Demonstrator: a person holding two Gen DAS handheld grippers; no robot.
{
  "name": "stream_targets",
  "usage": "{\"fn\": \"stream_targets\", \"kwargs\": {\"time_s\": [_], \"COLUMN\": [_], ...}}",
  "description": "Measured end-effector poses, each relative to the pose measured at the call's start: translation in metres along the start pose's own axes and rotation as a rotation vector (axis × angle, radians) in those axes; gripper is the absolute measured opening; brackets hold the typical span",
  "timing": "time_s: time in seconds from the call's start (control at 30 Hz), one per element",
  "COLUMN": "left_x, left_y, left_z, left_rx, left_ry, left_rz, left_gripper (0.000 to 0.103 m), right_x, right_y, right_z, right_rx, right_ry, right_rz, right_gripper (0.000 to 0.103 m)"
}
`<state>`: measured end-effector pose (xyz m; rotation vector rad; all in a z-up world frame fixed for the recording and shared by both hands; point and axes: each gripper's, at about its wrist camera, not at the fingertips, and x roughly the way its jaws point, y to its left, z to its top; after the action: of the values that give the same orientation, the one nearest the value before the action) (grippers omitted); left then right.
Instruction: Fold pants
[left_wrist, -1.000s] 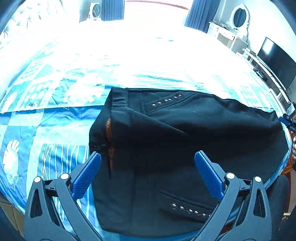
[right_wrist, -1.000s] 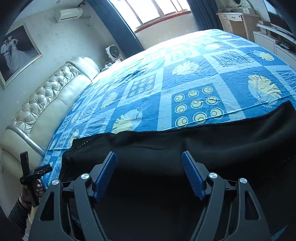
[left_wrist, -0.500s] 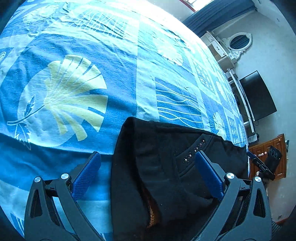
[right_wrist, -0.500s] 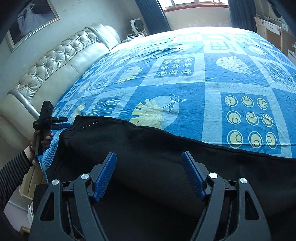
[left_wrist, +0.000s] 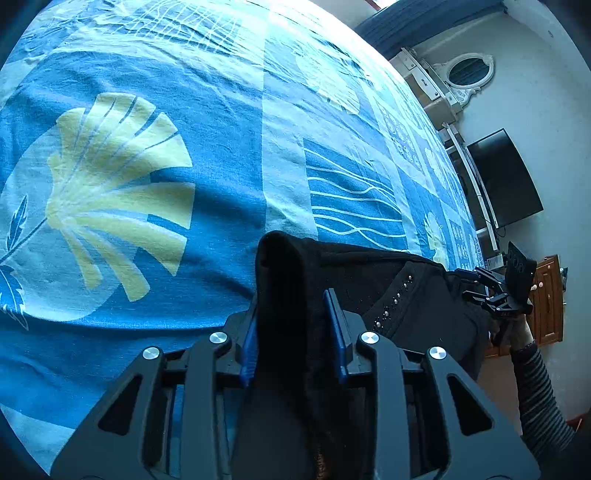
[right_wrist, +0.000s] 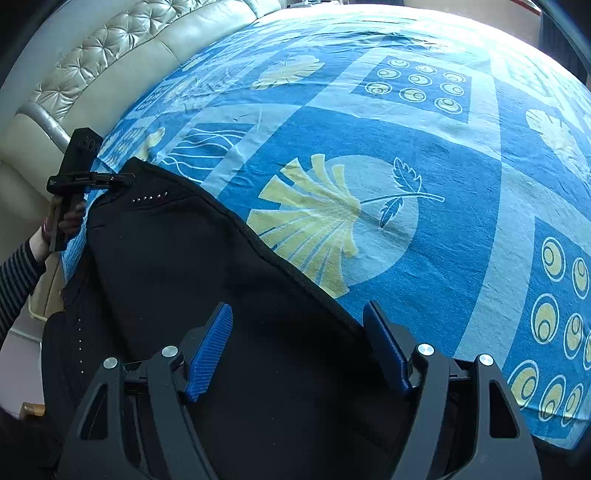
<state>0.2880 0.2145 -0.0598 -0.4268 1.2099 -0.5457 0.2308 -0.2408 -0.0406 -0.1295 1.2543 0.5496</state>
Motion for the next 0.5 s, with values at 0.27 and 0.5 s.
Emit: {"fn": "stream_targets", "kwargs": {"time_s": [0.27, 0.5], "left_x": [-0.041, -0.084], "left_y": [-0.024, -0.059], "left_z": [0.009, -0.003], "left_rx": [0.024, 0.073], "left_ry": [-0.121, -0.208], "left_rz": [-0.032, -0.086], "left_gripper": [0.004, 0.004], "right_x": [-0.055, -0.117], "right_y": [0.014, 0.059], "right_z": [0.016, -0.010], "right_rx": [-0.010, -0.068], "right_ry": [-0.138, -0.327], "right_rz": [-0.177, -0.286], "right_gripper": [0.009, 0.009]}}
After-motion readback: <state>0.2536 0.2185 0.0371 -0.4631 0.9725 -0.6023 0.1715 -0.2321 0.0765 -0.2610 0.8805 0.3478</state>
